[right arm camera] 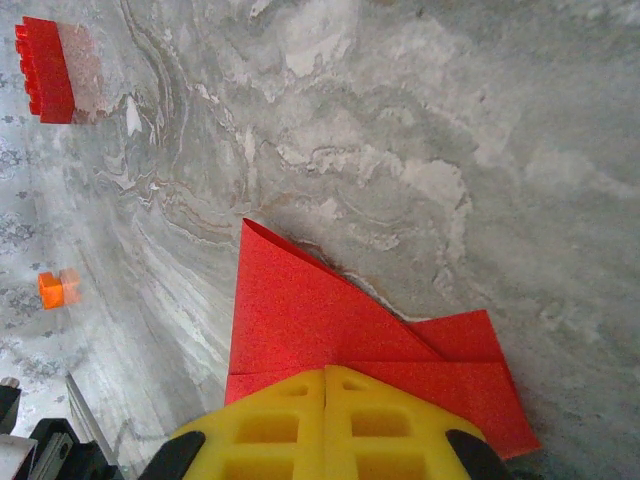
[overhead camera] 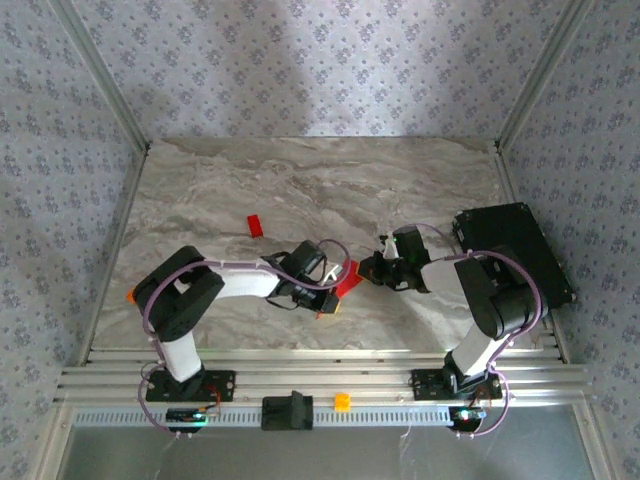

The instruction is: Fold a paper plane with a square sheet of paper (pick it up from the middle)

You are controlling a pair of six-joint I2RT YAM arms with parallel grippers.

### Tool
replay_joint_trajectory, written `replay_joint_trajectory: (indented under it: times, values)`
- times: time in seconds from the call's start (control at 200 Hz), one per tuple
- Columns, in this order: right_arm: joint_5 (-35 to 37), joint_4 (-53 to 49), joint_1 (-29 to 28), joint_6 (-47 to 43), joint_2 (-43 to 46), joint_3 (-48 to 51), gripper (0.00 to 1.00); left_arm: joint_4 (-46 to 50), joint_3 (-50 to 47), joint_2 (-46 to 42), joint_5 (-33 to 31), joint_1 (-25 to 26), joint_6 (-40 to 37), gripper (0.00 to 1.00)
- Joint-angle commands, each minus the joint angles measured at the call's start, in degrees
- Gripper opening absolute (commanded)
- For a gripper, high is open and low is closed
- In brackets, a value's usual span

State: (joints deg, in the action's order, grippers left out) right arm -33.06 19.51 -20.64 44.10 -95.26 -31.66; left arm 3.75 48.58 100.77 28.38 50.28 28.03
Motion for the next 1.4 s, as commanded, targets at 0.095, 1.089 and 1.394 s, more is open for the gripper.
replay_joint_trajectory:
  times: [0.095,1.089,1.394]
  values:
    - [5.26,-6.86,0.61,-1.91,-2.45,1.10,0.00,8.85,-6.94,-4.70,-2.84,0.28,-1.40,0.03]
    - [4.39,-6.39,0.36,-1.36,-2.96,-0.16,0.00,7.41,18.07,12.22,-4.39,0.05,-0.98,0.01]
    - [4.23,-6.29,0.78,-1.87,-3.20,0.54,0.00,9.14,6.61,2.75,-6.66,0.95,-2.64,0.04]
